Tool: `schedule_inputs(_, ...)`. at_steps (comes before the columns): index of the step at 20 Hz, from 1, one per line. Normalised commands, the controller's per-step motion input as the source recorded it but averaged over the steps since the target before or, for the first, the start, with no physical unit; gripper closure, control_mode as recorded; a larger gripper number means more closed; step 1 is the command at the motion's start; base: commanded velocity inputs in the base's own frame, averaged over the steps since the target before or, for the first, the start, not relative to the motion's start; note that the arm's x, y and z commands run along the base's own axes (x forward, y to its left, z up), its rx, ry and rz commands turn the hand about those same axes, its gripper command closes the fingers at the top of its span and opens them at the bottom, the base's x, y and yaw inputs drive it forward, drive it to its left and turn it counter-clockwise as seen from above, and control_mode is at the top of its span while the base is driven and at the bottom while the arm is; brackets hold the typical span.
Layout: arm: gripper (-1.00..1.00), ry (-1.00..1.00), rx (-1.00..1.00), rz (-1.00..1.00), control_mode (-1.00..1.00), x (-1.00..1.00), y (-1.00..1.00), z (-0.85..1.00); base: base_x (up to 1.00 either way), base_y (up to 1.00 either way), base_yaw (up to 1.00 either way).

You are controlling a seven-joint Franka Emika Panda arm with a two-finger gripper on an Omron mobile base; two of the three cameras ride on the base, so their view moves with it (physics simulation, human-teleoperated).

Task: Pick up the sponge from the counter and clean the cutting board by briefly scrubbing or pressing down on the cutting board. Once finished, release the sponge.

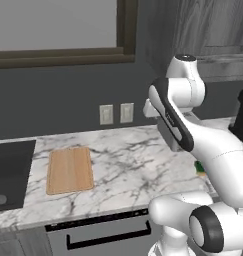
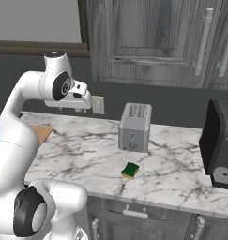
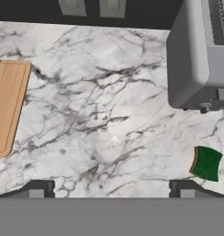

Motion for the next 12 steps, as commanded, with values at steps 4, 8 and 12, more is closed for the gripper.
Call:
schedule_inputs(4, -1.0, 0.0, 0.0, 0.0, 1.0, 0.0, 0.0, 0.0, 0.14, 0.48, 0.0)
schedule_inputs(8, -1.0, 0.0, 0.0, 0.0, 1.0, 0.0, 0.0, 0.0, 0.27, 0.11, 0.0)
schedule_inputs(12, -1.0, 0.0, 0.0, 0.0, 1.0, 0.0, 0.0, 0.0, 0.33, 0.0, 0.0)
